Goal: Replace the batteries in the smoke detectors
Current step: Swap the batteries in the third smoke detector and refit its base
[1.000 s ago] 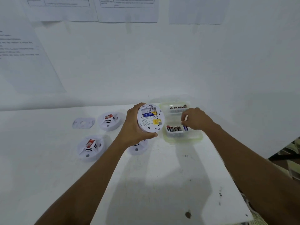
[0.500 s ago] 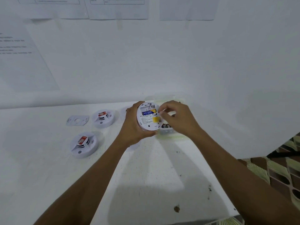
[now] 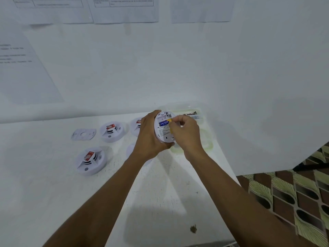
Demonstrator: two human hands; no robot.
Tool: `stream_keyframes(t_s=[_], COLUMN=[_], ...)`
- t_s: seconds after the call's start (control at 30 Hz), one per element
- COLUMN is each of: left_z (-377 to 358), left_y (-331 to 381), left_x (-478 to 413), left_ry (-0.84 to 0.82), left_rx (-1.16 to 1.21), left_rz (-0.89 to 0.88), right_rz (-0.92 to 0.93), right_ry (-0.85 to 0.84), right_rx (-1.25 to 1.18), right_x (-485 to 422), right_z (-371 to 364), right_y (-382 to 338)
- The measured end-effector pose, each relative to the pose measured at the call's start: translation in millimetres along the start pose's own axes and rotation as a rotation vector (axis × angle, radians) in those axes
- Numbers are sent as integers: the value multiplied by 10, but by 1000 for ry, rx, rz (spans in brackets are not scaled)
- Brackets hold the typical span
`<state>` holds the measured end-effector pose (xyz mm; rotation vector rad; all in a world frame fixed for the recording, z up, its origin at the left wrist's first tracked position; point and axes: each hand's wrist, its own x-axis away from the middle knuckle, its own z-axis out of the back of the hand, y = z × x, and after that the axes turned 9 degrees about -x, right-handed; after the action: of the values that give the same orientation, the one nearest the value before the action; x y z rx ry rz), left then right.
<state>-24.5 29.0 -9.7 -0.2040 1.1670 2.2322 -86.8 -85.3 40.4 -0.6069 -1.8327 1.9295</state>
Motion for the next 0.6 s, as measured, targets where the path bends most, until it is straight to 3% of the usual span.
stream_keyframes(t_s=[0.2,0.4,0.6], left_z=[16,16,112], left_y=[-5,92,80], left_x=[-19,-31,-37], left_ry=[5,-19,62], left_rx=[41,33,-7], left_rz=[44,41,-60], right_rz=[-42,298,375], right_ry=[9,93,-19], right_rx=[-120,16,-34], right_x=[-9,10,-223], right_z=[-3,-3,214], right_y=[-7,16,-52])
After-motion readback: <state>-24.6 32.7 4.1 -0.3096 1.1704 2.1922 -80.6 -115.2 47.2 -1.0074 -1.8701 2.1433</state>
